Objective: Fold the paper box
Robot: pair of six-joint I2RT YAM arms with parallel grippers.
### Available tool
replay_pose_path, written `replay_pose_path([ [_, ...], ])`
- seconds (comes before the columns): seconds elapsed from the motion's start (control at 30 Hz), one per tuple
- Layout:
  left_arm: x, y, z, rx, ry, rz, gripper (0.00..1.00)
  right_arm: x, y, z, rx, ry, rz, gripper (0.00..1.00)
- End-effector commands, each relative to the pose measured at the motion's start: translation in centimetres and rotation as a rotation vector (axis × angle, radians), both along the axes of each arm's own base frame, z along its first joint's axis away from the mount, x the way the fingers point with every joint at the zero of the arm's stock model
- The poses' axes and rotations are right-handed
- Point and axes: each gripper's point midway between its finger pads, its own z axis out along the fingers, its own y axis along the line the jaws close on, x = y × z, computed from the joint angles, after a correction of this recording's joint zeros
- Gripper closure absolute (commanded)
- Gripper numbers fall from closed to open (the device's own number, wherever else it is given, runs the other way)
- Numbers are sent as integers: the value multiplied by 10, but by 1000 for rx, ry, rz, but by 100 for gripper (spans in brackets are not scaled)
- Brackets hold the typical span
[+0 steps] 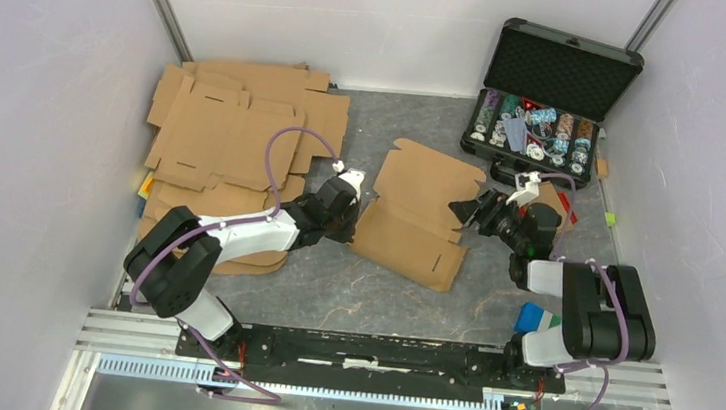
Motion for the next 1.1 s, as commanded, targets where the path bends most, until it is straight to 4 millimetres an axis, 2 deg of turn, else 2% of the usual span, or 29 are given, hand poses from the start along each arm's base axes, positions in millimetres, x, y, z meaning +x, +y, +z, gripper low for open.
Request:
replay_pose_path([
  [0.0, 1, -2, 0, 16, -3, -29, 98, -34, 33, 22, 4, -102, 197, 16],
  [0.27, 2, -2, -2, 24, 2, -24, 98, -55, 30, 16, -219, -153, 222, 16],
  [0.43, 3, 0, -3, 31, 2, -19, 98, -64, 31, 18, -293, -195, 244, 17],
  [0.53, 2, 0, -4, 34, 4, -19, 98, -70, 32, 14, -333, -209, 252, 13],
  [0.63, 3, 0, -4, 34, 4, -19, 98, -63, 16, 6, -377, -144, 158, 3],
  [0.73, 3, -1, -5, 32, 7, -21, 98, -49, -5, 0, -419, -39, 27, 2],
  [0.77, 3, -2, -4, 30, 7, -23, 94, -46, -9, -1, -415, -12, 6, 2],
  [0.87, 8, -2, 2, 28, -8, -12, 73, -34, -11, 1, -352, 38, -30, 2],
  [0.93, 12, -7, 8, 18, -9, -13, 63, -25, -10, 3, -308, 59, -45, 2],
  [1.0, 16, -14, 15, 10, -1, -23, 55, -16, -9, 6, -284, 68, -52, 2],
  [1.07, 21, -18, 19, 26, 8, -27, 52, -9, -8, 8, -271, 76, -51, 2],
])
